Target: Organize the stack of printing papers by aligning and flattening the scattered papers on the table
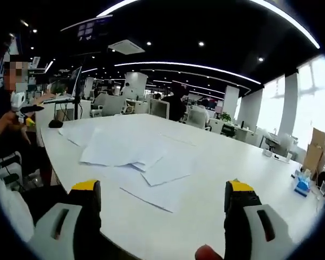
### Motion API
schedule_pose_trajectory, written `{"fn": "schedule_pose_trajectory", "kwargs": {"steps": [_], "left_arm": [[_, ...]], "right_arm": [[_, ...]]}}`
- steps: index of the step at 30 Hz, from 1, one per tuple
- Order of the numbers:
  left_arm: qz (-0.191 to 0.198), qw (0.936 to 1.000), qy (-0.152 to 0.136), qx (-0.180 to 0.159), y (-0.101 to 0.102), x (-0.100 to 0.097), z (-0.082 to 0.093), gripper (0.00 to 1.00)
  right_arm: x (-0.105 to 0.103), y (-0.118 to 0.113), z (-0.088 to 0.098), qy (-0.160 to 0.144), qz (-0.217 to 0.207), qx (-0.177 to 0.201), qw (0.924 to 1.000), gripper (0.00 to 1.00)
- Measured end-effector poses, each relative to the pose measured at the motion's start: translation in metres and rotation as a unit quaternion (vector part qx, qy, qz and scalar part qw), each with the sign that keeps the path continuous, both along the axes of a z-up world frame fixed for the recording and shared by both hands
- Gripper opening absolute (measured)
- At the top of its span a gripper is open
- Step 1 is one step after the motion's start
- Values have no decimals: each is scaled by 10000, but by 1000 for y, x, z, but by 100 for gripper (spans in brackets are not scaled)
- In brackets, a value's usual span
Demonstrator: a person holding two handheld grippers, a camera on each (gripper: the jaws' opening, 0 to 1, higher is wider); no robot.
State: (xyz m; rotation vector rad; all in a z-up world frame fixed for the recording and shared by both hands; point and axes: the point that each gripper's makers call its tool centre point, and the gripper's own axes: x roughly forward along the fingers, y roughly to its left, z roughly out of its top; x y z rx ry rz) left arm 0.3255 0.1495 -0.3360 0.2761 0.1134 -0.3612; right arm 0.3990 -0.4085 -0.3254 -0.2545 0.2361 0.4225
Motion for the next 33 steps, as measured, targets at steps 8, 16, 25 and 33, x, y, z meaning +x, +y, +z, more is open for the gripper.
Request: {"fn": "schedule_pose_trajectory", "kwargs": {"steps": [8, 16, 25, 33], "left_arm": [[17, 10000, 6, -38, 2, 2, -1, 92], [3, 10000, 19, -38, 1, 1, -5, 92], [18, 10000, 10, -49, 1, -2, -5, 92], [46, 10000, 9, -48, 2, -4, -5, 92]], "right_arm": [[9, 2, 3, -9, 35, -31, 10000, 90], [12, 4, 7, -39, 43, -75, 10000, 90], [15, 5, 5, -7, 52, -85, 10000, 90], [24, 11, 9, -19, 111, -144, 9998, 90]]}}
